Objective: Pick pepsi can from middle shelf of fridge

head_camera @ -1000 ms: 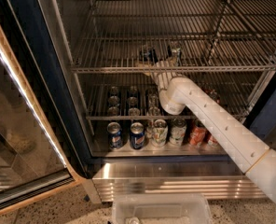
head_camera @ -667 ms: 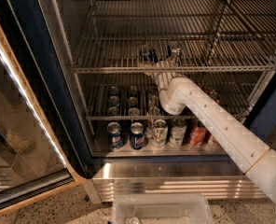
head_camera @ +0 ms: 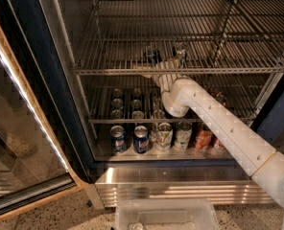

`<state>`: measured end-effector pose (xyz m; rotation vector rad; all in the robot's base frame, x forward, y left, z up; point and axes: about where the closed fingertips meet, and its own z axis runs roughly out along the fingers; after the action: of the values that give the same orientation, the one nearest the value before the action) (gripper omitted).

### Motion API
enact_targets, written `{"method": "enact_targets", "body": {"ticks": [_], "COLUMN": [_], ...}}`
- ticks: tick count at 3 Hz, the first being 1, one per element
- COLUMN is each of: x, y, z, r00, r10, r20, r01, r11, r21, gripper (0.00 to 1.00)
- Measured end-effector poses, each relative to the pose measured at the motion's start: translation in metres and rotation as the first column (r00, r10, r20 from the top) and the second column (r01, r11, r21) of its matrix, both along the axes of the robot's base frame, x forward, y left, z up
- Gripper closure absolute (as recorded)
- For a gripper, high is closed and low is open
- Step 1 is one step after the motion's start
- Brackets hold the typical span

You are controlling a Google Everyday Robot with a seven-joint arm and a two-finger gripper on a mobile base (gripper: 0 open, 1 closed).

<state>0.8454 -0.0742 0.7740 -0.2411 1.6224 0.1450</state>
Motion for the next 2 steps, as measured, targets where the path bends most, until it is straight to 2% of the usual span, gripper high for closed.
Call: {"method": "enact_targets", "body": {"ticks": [2], "x": [0.0081], "y": [0.0065], "z": [-0.0017], "r00": [0.9995], "r10": [-0.028], "r20": [0.013], "r01": [0.028], "r11": [1.0], "r21": [-0.008], "gripper": [0.0]}}
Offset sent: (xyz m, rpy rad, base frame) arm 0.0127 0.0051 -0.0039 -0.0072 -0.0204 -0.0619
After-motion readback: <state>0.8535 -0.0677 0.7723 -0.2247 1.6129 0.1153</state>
